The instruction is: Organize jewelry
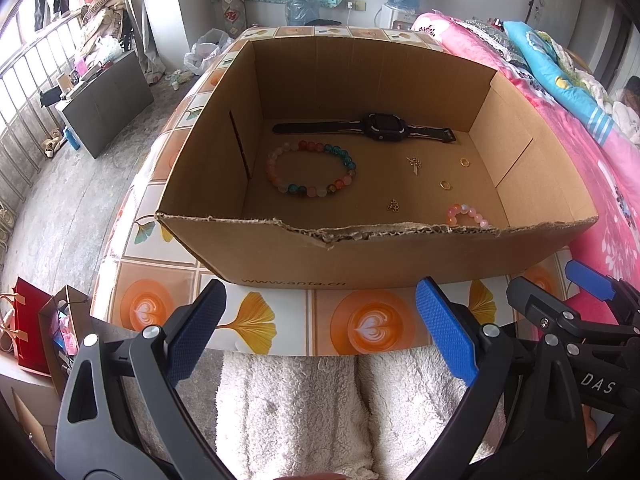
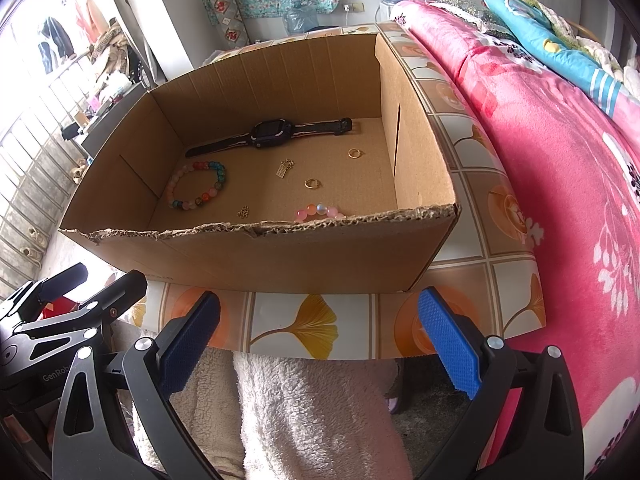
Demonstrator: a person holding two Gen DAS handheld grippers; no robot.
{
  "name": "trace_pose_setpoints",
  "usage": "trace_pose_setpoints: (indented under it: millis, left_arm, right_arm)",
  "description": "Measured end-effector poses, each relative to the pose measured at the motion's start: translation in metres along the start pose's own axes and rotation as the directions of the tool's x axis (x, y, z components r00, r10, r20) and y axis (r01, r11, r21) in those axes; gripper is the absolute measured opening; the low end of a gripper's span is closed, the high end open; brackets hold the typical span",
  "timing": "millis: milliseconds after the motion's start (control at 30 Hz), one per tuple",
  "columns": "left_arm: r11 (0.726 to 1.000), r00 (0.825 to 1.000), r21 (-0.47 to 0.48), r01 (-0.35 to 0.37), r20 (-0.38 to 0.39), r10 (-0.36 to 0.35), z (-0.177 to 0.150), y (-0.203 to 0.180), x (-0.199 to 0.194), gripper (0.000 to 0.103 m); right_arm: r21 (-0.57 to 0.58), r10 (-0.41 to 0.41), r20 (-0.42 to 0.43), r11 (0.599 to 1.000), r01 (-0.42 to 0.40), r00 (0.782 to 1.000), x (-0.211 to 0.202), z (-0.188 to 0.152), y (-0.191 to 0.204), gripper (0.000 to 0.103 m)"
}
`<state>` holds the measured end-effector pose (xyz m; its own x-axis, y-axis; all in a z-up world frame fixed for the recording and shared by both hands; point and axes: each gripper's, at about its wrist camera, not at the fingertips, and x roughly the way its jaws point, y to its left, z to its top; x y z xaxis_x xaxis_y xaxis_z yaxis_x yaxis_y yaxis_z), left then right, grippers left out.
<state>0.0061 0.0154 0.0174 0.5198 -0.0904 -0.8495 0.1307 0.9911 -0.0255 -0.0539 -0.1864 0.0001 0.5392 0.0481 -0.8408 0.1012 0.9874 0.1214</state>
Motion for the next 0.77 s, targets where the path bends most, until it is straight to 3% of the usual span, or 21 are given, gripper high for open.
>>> trace_pose_setpoints:
  millis: [767]
  left_arm:
    - [1.000, 1.000, 0.001, -0.003, 0.003, 0.003, 0.0008, -0.0014, -0.0010, 0.092]
  right_arm:
    - [0.005, 0.003, 0.000, 1.000, -0.003, 1.000, -0.0005, -0.0009, -0.0012, 0.097]
